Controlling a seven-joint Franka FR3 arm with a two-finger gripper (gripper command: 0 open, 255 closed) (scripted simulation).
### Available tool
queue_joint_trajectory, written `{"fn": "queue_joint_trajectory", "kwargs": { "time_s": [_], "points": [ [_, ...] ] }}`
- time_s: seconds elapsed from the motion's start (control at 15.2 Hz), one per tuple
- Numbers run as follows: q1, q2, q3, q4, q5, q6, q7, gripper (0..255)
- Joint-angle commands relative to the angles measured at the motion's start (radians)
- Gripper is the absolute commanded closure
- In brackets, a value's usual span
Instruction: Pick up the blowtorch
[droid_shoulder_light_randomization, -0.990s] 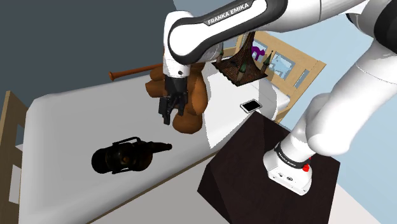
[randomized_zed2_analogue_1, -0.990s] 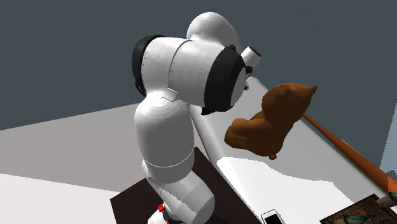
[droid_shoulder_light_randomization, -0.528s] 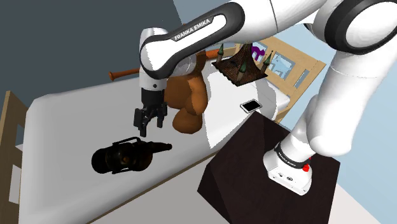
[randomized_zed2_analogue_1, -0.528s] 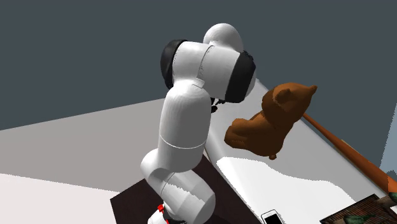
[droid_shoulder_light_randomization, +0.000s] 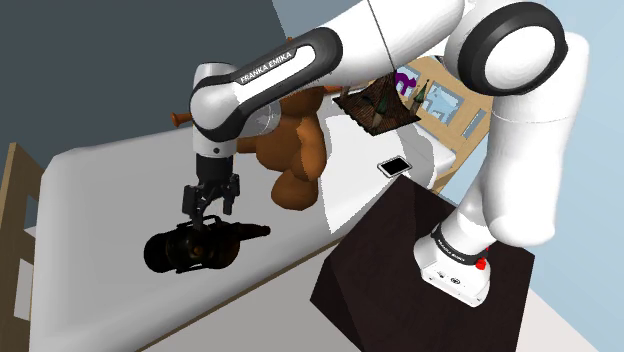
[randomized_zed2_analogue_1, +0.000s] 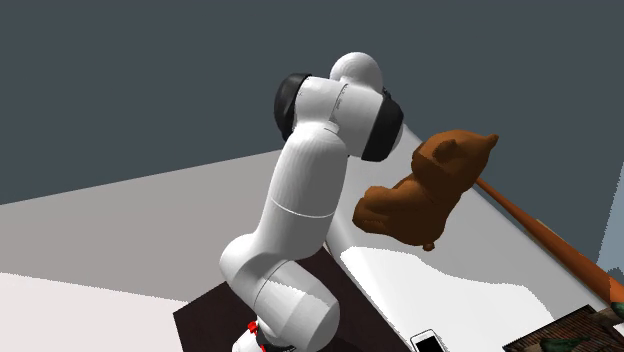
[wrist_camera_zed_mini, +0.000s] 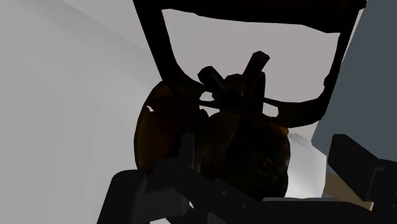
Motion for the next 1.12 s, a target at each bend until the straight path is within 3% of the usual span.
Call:
{"fn": "queue_joint_trajectory", "kwargs": {
  "time_s": [0.0,0.33,0.4,1.06],
  "points": [
    [0.004,0.022,-0.001,0.004,0.000,0.018,-0.007,0],
    [0.006,0.052,-0.001,-0.002,0.002,0.050,-0.023,0],
    [0.007,0.053,-0.001,0.000,0.001,0.050,-0.022,255],
    [0.006,0.043,-0.001,-0.001,0.001,0.041,-0.019,255]
  ]
}}
